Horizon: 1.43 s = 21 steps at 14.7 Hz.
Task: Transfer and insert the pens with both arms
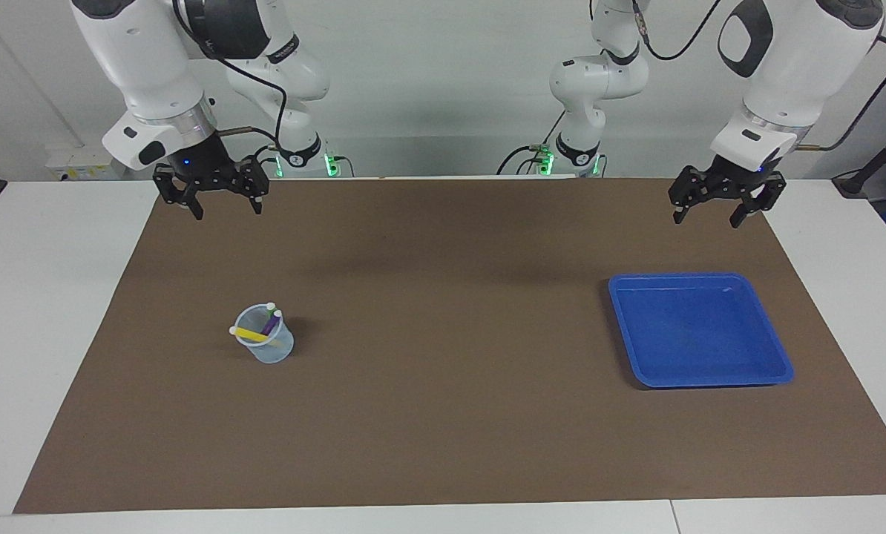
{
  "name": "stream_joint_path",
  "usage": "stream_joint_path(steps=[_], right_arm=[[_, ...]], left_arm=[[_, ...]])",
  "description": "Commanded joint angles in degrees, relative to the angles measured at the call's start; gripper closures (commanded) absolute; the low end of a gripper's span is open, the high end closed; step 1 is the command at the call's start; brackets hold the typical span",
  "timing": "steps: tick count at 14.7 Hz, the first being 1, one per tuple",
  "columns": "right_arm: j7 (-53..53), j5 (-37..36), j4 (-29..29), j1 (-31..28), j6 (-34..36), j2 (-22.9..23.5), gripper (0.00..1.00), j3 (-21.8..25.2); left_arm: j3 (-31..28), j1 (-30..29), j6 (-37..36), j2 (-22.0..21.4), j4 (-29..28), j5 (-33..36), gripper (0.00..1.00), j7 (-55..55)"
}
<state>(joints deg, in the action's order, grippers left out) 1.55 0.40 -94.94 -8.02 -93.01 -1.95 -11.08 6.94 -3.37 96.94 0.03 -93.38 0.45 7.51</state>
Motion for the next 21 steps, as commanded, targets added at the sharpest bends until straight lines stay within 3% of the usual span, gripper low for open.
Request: stream_joint_path(steps=[1,21], right_arm=[[-0.06,1.10,-0.34,-1.30,1.87,-1.91,0.00,-0.26],[0.21,1.27,-2.62,-3.41,2.48,-4.64,0.00,0.18]], left_arm=[[-0.17,0.47,0.09,-1.34,-0.93,1.04,0.00,0.13],[-0.08,0.47,0.00,-1.34,-1.02,0.95,0.00,0.05]])
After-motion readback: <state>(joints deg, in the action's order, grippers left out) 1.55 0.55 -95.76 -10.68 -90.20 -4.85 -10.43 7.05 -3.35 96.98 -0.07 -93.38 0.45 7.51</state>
